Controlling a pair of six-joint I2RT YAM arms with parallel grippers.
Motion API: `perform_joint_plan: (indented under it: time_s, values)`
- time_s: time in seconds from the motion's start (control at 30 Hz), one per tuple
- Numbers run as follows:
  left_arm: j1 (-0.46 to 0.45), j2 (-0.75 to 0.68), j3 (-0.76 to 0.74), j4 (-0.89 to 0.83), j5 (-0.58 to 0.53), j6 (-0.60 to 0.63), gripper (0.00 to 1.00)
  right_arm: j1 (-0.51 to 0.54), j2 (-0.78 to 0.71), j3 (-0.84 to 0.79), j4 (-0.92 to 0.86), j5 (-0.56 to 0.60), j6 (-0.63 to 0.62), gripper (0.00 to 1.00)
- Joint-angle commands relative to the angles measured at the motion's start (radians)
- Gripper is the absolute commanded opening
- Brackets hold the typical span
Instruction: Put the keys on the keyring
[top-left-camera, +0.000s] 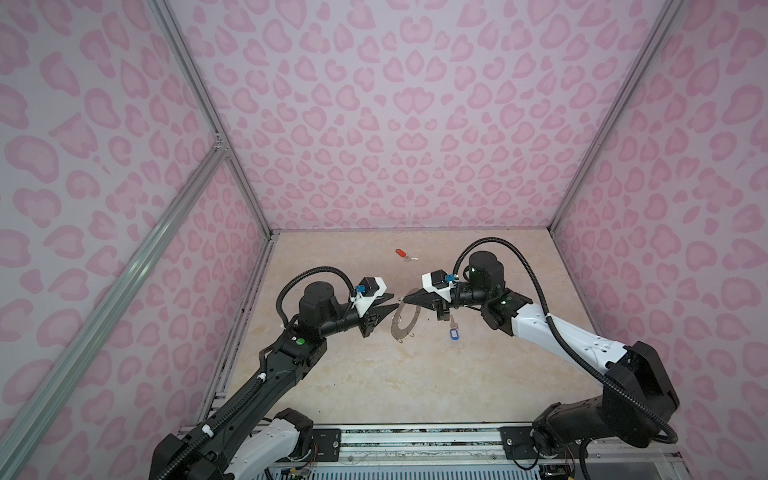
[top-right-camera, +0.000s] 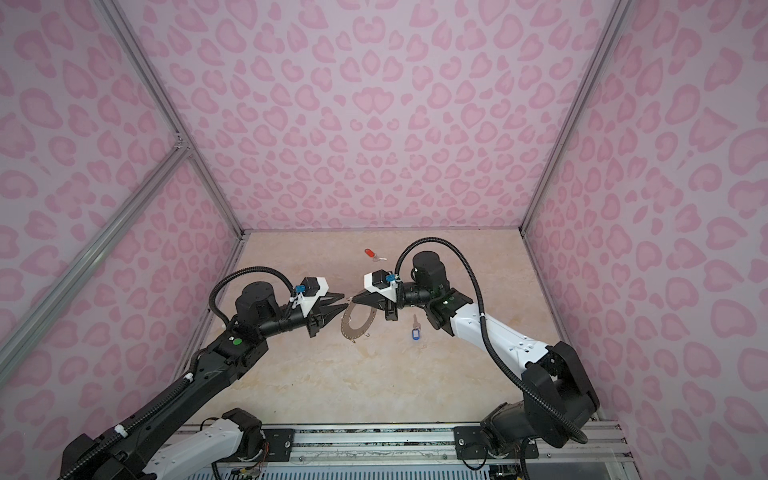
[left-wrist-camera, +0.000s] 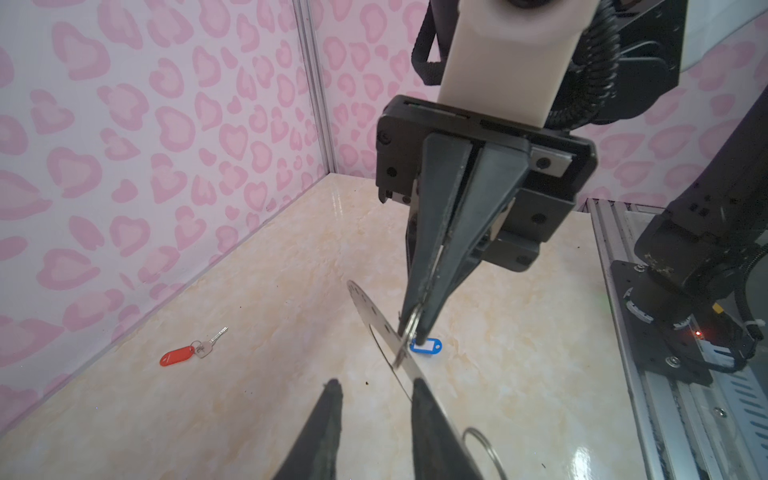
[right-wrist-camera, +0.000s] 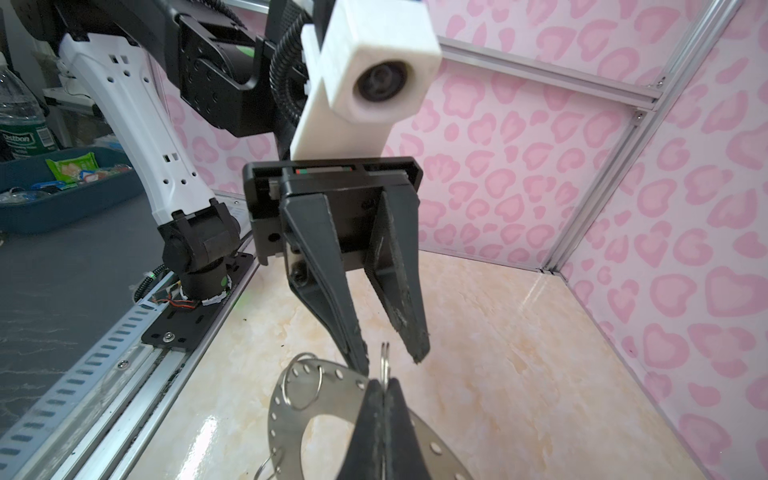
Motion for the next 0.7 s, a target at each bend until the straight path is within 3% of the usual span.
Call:
perform_joint_plan:
  time_s: [0.0,0.33,0.57,0.6,0.67]
  values:
    - [0.0,-0.002,-0.004,0.089,0.041,-0.033,0.3,0.006,0.007,0.0,0.075,-0.037,0.04,0.0]
    - [0.0,0.002,0.015,0.079,0.074,-0.027,0.25,0.014,0.027,0.012,0.092,-0.038,0.049,0.0]
    - [-0.005,0.009,0.05,0.041,0.083,-0.012,0.06,0.012,0.03,0.005,0.092,-0.034,0.054,0.0]
    - [-0.009,0.018,0.07,0.008,0.088,-0.01,0.04,0.009,0.028,0.003,0.083,-0.025,0.05,0.02]
    - [-0.02,0.037,0.113,-0.089,0.091,0.017,0.03,-0.005,0.021,0.0,0.068,-0.009,0.049,0.19]
